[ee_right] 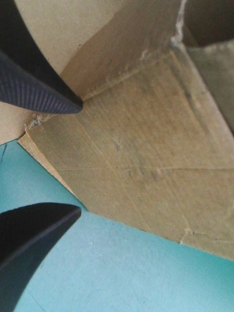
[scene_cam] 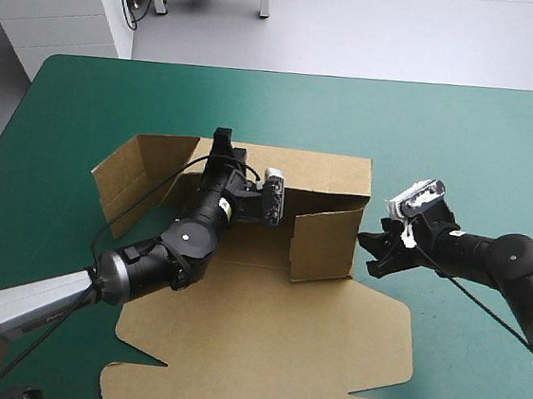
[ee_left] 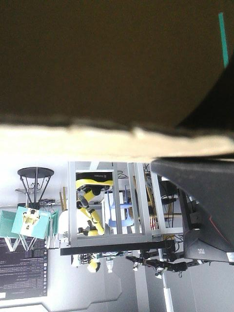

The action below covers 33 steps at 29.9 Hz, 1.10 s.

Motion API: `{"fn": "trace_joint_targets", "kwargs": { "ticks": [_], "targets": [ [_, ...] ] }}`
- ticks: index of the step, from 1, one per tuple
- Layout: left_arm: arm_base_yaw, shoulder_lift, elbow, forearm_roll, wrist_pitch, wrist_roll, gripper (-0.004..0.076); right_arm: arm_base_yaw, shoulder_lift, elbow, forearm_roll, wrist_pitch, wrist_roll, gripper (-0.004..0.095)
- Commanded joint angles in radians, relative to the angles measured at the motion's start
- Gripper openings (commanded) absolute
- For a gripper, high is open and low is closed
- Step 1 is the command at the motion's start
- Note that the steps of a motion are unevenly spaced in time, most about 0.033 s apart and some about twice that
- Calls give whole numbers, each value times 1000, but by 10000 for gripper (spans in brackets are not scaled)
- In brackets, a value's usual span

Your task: Fold the box

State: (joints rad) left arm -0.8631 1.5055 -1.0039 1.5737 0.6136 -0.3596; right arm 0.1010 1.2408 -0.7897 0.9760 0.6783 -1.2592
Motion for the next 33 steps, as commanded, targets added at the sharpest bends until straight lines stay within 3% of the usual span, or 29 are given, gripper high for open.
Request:
{"fn": "trace_joint_targets", "kwargs": {
  "ticks": [1, 15, 24, 33],
  "targets": [
    [-6, -36, -20, 18, 10, -13, -7, -2, -31, -22, 67, 65, -26, 528],
    [-6, -36, -20, 18, 44, -13, -6, -2, -50, -24, 49, 156, -8, 528],
    [-6, -36, -20, 20, 44, -13, -6, 13, -42, -24, 77, 44, -6, 528],
    [-6, -4, -78, -34, 107, -12, 14, 134, -8, -24, 76, -201, 8, 529]
  ]
}}
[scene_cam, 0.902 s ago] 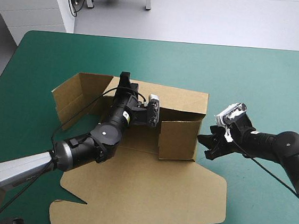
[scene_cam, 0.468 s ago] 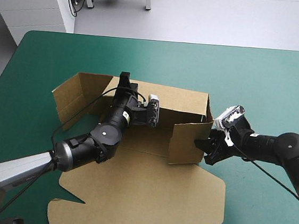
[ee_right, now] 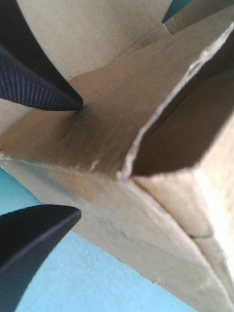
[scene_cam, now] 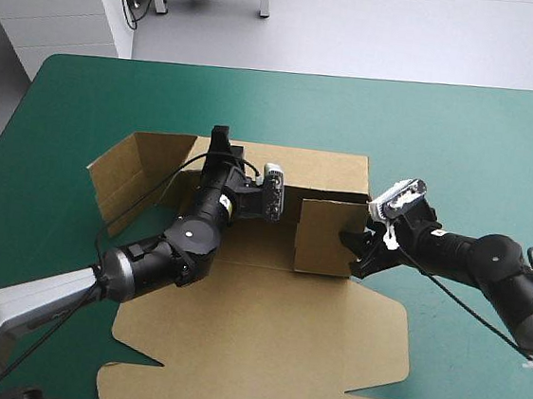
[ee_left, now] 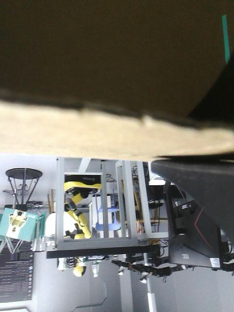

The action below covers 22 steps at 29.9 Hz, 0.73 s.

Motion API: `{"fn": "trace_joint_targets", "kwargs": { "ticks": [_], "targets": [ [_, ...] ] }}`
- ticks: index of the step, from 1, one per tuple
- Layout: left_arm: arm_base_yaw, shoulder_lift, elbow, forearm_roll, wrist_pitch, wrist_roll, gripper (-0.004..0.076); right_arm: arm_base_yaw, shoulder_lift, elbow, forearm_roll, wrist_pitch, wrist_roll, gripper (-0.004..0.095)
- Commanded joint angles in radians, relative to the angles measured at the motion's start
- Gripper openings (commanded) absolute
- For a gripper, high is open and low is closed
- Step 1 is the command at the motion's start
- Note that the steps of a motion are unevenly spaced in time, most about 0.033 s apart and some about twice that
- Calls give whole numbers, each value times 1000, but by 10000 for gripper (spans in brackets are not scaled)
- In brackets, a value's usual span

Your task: Fold the box

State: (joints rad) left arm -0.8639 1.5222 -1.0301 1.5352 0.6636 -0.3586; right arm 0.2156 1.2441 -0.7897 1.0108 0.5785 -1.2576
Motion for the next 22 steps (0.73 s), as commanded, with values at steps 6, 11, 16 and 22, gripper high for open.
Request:
{"fn": "trace_joint_targets", "kwargs": {
  "ticks": [6, 11, 16, 22],
  "targets": [
    [-21, -18, -62, -15, 29, -13, 14, 33, 37, -39, 45, -210, 7, 528],
    [-28, -18, -62, -77, 33, -13, 14, 33, 108, -98, 57, -120, 13, 515],
    [-28, -18, -62, -82, 65, -13, 13, 33, 129, -125, 33, -77, 69, 315],
    [-28, -18, -62, -95, 45, -13, 14, 33, 127, -125, 15, -64, 83, -15]
  ]
}}
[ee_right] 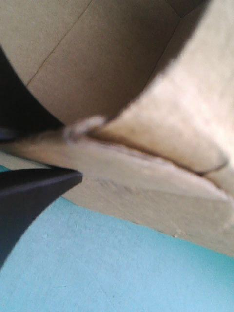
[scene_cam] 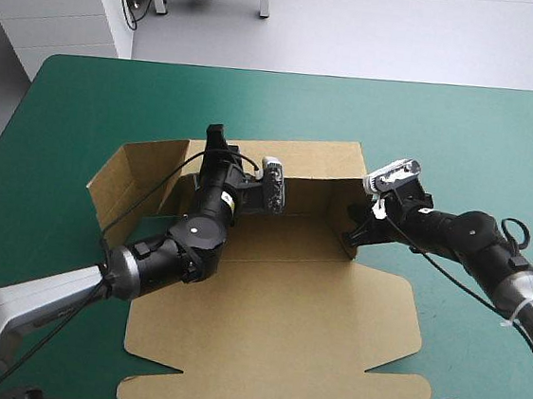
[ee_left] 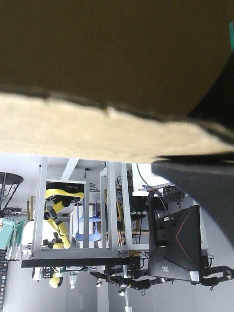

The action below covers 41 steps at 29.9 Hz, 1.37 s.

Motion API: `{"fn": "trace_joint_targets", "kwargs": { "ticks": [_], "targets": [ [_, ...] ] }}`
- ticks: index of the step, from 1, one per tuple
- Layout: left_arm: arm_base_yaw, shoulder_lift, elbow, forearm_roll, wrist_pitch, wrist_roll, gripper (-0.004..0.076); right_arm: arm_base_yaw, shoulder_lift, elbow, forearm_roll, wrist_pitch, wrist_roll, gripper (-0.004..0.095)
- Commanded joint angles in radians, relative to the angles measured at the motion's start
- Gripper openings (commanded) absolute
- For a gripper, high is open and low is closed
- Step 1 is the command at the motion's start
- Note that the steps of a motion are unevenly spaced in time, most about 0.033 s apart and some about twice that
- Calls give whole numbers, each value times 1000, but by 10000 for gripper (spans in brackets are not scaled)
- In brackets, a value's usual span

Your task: Fold the box

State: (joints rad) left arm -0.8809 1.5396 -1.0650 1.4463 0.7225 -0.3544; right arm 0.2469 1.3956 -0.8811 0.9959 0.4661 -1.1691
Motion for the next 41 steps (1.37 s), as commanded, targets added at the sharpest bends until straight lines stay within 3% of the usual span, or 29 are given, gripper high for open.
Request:
{"fn": "trace_joint_targets", "kwargs": {
  "ticks": [1, 7, 12, 20, 24, 32, 35, 36, 37, 41],
  "targets": [
    [-11, -36, -27, -11, -19, -17, 14, 2, -25, -33, 27, 51, -5, -18],
    [-11, -36, -27, -27, -36, -17, 14, 2, -25, -33, 24, 49, -8, -17],
    [-23, -39, -28, -27, -50, -17, 32, 2, -25, -33, -19, -13, 104, -11],
    [-112, -67, -28, -34, -45, -29, 338, 2, -25, -33, -130, -52, 212, -11],
    [-180, -91, -28, -26, 13, -29, 394, 2, -25, -33, -135, -62, 233, -12],
    [-342, -176, -28, -16, 51, -29, 374, 2, -25, -33, -146, -73, 233, -12],
    [-377, -193, -28, -18, 85, 6, 225, 2, -25, -33, -146, -73, 233, -12],
    [-383, -202, -28, -20, 92, 21, 150, 2, -25, -33, -146, -73, 233, -12],
    [-384, -201, -28, -33, 99, 43, 20, 2, -25, -33, -146, -73, 233, -12],
    [-385, -204, -35, -38, 151, 101, 22, 2, -25, -33, -146, -73, 233, -12]
  ]
}}
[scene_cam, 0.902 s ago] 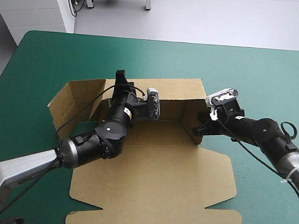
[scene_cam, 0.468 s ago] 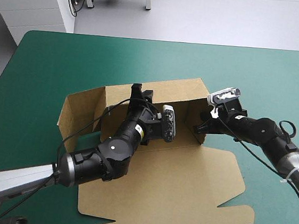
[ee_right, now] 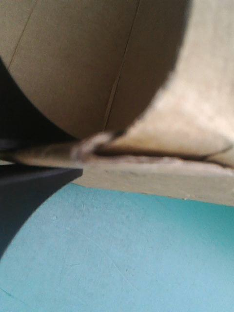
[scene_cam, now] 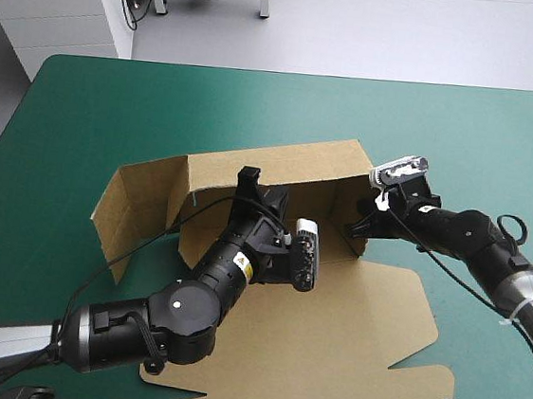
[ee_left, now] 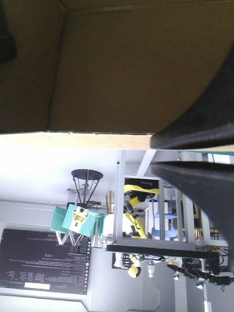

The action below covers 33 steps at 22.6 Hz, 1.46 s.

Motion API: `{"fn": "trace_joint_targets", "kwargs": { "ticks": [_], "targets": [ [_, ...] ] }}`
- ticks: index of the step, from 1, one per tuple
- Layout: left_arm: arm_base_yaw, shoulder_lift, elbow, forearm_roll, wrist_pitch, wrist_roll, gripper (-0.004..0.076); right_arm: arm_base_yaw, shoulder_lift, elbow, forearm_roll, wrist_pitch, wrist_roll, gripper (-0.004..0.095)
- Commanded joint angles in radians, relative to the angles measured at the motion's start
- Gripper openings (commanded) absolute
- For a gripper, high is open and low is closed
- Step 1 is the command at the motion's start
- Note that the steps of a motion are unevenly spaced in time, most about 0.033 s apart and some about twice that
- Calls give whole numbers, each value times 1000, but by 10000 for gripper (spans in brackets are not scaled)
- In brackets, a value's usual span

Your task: Fold the box

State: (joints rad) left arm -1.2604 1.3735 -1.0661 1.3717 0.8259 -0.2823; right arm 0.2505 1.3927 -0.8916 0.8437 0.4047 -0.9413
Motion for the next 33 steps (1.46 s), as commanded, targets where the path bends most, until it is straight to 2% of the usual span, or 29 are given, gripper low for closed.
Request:
{"fn": "trace_joint_targets", "kwargs": {
  "ticks": [1, 5, 8, 10, 12, 17, 21, 25, 33],
  "targets": [
    [-6, -38, -46, 25, 55, 29, 22, -2, -22, -23, 7, -11, 6, -12],
    [-3, -38, -146, -170, 43, 134, 22, -2, -22, -23, 7, -11, 6, -12],
    [36, -38, -258, -424, 49, 326, 22, -2, -22, -23, 7, -11, 6, -13],
    [101, -38, -376, -614, 94, 467, 21, -2, -22, -23, 7, -11, 6, -13],
    [257, -38, -515, -769, 163, 512, 21, -2, -22, -23, 7, -13, 6, -13],
    [613, -38, -631, -976, 247, 528, 20, -2, -22, -23, 7, -13, 6, -13],
    [946, -71, -621, -1179, 259, 517, 19, -2, -22, -23, 4, -13, 6, -13],
    [1154, -143, -546, -1329, 269, 535, 18, -2, -22, -23, 0, -13, 6, -13],
    [1191, -324, -265, -1344, 121, 535, 12, -2, -53, -23, -10, -18, 6, -13]
  ]
}}
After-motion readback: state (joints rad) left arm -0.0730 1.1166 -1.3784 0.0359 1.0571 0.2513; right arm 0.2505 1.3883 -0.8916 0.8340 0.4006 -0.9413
